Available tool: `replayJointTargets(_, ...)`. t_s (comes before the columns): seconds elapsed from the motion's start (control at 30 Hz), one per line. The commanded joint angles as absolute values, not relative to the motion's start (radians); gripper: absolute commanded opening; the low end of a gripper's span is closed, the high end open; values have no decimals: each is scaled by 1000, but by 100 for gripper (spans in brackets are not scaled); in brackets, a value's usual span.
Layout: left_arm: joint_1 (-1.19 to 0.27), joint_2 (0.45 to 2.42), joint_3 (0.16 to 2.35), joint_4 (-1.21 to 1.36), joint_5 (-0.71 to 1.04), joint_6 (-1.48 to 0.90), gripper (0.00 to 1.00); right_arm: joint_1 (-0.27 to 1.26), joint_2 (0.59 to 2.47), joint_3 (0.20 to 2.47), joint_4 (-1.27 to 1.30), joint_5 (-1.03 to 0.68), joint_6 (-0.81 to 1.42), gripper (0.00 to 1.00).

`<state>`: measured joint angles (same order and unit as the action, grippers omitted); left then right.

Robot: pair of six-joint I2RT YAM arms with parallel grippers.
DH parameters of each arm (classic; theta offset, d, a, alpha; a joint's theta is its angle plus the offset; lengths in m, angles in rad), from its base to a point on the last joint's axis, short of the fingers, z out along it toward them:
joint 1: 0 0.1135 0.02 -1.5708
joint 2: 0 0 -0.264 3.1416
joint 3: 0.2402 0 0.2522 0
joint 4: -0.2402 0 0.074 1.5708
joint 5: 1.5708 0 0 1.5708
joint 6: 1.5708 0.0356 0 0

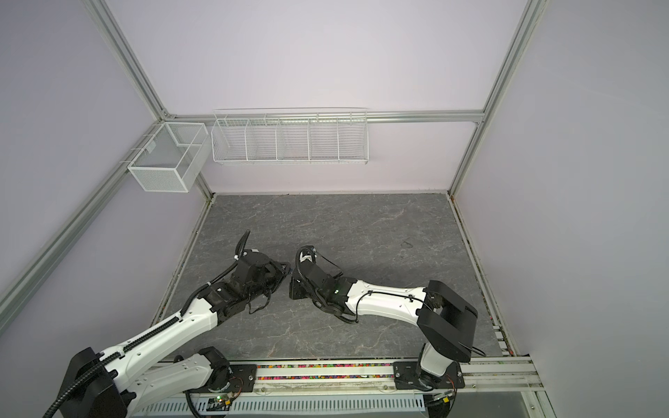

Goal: Unlock with the key

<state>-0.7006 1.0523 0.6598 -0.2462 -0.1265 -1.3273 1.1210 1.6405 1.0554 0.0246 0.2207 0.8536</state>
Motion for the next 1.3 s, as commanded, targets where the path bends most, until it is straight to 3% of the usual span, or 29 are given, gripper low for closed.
replayJointTargets(0.0,-703,1041,652,-224,-111,-1345,0,1119,1664,1093,37,222,859,6)
replayJointTargets(0.43,-709,1033,658,-254,-122,-1321,0,1088,1662,1127,115,72,922,6)
replayJointTargets(0.87,-722,1041,706,-299,-104,-1228,0,1066,1670,1206,31,9,887,6)
replayJointTargets(1.17,-724,1043,702,-222,-36,-1179,0,1061,1685,1174,197,-137,947,7)
replayJointTargets(1.27,-724,1047,715,-261,-25,-1148,0,1049,1659,1164,156,-116,945,7)
